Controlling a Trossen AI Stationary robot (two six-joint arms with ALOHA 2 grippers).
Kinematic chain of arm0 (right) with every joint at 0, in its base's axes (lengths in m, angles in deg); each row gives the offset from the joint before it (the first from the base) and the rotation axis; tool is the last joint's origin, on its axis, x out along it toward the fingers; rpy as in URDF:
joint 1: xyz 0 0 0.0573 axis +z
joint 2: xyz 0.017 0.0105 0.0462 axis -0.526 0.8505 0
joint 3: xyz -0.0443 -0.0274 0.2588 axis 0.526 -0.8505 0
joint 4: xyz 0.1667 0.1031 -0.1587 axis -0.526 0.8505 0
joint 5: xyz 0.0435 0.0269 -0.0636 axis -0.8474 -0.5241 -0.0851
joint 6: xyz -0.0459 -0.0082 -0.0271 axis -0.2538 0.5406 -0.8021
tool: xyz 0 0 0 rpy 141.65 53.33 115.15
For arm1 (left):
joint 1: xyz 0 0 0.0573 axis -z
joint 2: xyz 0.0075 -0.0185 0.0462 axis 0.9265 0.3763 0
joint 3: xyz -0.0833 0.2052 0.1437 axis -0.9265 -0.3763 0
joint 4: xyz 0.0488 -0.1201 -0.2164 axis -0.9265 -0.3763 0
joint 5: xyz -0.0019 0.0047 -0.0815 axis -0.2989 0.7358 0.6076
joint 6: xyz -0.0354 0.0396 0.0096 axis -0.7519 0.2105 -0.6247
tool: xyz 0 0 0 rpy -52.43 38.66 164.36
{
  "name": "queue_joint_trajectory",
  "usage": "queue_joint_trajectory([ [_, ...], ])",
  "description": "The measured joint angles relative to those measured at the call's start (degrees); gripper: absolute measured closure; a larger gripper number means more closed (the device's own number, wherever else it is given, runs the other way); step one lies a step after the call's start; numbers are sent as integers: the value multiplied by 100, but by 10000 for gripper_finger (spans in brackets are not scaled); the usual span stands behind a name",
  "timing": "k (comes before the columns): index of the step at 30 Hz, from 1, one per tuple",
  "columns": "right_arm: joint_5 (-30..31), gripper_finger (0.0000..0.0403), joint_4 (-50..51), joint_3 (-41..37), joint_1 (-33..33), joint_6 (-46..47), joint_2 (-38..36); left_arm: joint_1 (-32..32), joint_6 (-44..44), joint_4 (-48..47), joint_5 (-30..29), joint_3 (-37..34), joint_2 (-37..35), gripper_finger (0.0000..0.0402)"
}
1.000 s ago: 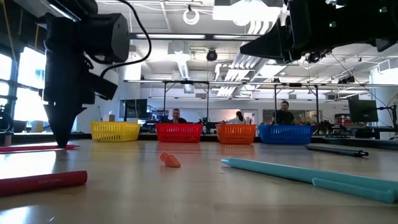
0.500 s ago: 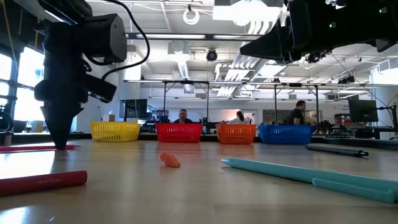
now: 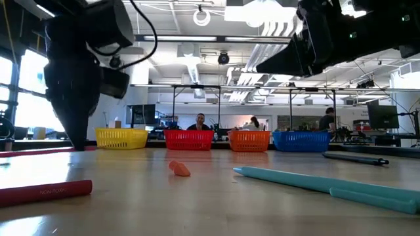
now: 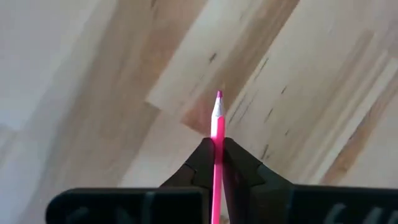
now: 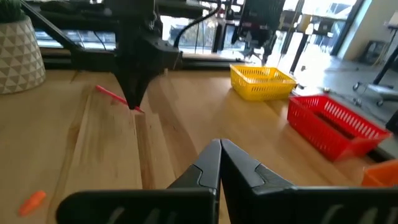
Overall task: Sort crayons/erasers/pens/pencils in bins
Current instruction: Put the pink pencil into the blue basket
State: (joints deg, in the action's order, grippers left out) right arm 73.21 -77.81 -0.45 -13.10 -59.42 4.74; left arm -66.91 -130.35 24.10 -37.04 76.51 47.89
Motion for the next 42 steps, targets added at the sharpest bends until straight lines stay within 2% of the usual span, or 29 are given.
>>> queue_joint_trajectory([
  [5,28,403,490,0,0,505,0,-42,47,1486,112,-359,10,401],
  [9,81,403,548,0,-8,471,0,-180,165,2423,156,-684,58,400],
  [16,-11,403,446,0,-308,366,-7,-470,1035,2760,206,-791,56,400],
  [22,-686,403,364,0,-701,564,-9,-673,1501,2807,120,-786,52,401],
  [24,-819,403,364,0,-780,676,-9,-725,1617,2416,68,-700,-51,401],
  [29,-846,403,365,0,-813,858,-9,-763,1633,761,-7,-327,-413,397],
  [36,-850,403,371,0,-796,874,-9,-199,845,-975,9,-368,-1117,339],
  [39,-848,403,373,0,-735,871,-9,256,367,-1359,-27,-584,-1354,311],
  [42,-852,403,370,0,-692,872,-9,692,-57,-1278,-30,-828,-1548,292],
])
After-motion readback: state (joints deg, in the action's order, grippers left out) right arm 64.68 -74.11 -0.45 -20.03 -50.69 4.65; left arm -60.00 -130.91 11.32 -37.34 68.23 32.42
